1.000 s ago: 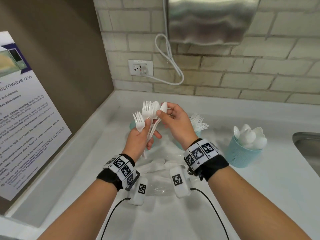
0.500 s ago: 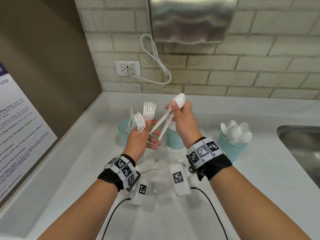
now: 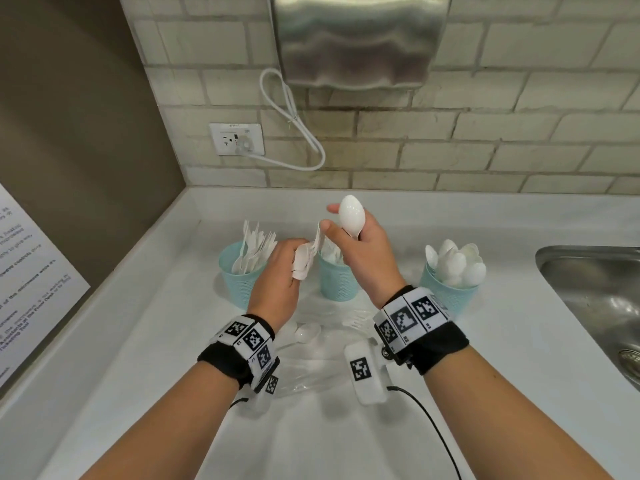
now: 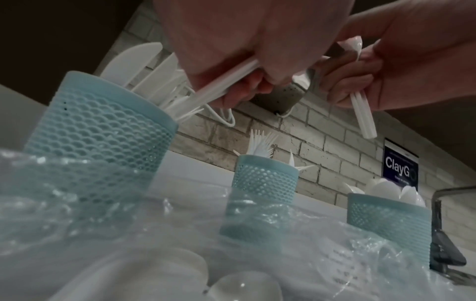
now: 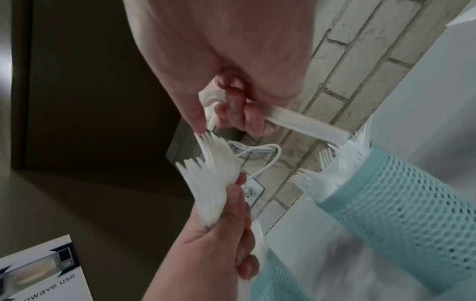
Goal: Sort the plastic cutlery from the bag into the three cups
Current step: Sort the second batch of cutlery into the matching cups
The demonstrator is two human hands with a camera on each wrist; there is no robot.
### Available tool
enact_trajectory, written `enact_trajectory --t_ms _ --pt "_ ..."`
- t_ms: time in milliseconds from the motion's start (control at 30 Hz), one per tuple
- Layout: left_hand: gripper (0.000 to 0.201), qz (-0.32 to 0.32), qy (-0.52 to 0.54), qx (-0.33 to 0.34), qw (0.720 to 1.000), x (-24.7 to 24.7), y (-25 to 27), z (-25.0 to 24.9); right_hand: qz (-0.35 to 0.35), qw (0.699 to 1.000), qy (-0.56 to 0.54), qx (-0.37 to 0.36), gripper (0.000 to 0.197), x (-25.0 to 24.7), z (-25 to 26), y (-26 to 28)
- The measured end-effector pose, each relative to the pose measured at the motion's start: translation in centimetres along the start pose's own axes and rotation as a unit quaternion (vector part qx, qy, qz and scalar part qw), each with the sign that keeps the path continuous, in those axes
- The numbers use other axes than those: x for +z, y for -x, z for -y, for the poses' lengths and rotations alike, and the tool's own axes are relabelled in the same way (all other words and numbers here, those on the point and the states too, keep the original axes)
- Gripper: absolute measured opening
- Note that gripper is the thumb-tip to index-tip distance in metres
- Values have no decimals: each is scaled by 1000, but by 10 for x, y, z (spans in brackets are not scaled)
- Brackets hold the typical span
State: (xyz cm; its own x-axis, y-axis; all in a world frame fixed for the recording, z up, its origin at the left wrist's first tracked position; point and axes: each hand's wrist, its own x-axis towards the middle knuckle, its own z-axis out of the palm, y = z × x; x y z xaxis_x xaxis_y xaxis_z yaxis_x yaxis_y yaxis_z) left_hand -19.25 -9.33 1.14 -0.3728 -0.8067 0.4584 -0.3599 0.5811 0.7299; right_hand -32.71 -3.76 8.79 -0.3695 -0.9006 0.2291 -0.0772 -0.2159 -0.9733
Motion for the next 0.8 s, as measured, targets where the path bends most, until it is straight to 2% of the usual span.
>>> enact_trajectory --t_ms 67,133,200,267,333,433,567,667,700,800 --pt "39 4 -46 -21 999 -1 1 -2 -10 1000 4 -6 24 -1 1 2" --pt "40 0 -79 -22 997 -2 1 -7 9 1000 19 -8 27 1 0 6" --pt "44 2 -87 -16 996 -1 0 -11 20 995 95 -25 28 5 -3 8" --pt "43 -3 -71 -24 997 0 0 -14 6 978 201 -57 22 8 -9 6" --pt "39 -8 -50 -27 998 3 -1 -13 -13 969 236 -74 15 7 -10 1" --pt "34 -5 -2 -41 999 7 -3 -11 -19 974 204 -95 14 5 -1 -5" --pt "30 -7 46 -71 996 10 -10 -7 -47 988 86 -117 12 -8 28 -10" --pt "6 -19 61 -81 995 13 -22 -12 -97 978 61 -172 6 -26 43 -16" --pt "4 -26 64 -94 993 14 -27 -16 -115 974 56 -189 4 -32 45 -18" --pt "16 -40 102 -130 985 17 -44 -31 -165 965 31 -200 11 -48 43 -25"
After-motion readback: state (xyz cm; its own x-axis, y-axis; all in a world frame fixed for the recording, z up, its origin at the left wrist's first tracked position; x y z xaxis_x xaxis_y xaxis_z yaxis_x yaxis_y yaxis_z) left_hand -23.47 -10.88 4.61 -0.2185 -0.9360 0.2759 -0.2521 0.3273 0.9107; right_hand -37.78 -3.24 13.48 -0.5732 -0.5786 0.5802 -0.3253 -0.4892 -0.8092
